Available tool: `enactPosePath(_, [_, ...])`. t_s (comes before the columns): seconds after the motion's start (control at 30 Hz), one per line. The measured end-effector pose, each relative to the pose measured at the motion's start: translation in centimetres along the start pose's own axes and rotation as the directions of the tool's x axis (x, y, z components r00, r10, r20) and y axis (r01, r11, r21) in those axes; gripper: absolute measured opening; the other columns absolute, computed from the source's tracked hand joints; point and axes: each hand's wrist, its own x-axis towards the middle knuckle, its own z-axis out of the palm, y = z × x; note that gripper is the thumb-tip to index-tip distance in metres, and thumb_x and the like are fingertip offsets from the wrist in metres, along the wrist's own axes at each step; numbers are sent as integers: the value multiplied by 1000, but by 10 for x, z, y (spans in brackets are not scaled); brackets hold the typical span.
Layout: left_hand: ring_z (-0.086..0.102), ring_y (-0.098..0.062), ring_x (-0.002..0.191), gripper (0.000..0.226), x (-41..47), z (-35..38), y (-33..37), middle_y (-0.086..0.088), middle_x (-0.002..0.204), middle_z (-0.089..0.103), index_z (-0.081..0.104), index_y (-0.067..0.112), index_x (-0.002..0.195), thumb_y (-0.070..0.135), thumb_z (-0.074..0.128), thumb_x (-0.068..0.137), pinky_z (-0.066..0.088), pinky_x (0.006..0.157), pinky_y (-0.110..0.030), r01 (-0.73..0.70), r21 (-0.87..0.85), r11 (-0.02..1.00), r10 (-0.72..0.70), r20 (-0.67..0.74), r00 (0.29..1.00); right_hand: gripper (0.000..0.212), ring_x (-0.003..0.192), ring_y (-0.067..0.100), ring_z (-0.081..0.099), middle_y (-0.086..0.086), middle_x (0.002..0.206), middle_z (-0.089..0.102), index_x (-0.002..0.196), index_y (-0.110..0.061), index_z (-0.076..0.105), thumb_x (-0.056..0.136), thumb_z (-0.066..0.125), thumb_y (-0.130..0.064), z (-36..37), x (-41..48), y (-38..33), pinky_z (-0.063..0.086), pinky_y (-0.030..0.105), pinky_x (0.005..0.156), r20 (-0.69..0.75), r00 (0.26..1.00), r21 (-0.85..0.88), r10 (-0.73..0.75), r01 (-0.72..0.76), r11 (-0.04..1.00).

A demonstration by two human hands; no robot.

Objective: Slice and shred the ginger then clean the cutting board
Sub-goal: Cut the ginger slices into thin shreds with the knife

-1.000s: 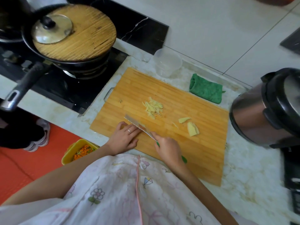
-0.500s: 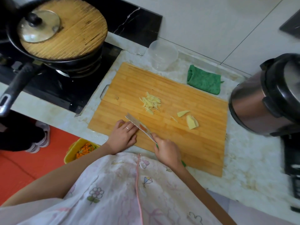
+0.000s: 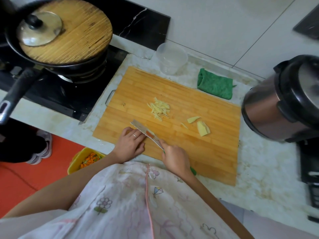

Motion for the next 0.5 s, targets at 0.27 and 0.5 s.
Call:
enactPosePath(0.27, [51, -20, 95, 35, 0, -1, 1, -7, 104, 66, 58, 13, 114, 28, 47, 84, 33, 91, -38, 14, -22, 1000, -14, -4, 1000, 48, 65, 25, 60, 8, 82, 68, 142, -23, 39, 96, 44, -14, -2, 11, -4, 34, 29, 50, -26, 1000, 21, -13, 14, 1000])
enactPosePath(0.5, [56, -22, 89, 35, -2, 1, 0, -6, 104, 65, 59, 13, 113, 29, 47, 84, 35, 91, -37, 15, -13, 1000, -15, 0, 1000, 48, 75, 26, 65, 8, 87, 68, 143, -23, 37, 97, 44, -15, -3, 10, -4, 33, 29, 50, -9, 1000, 13, -5, 6, 1000])
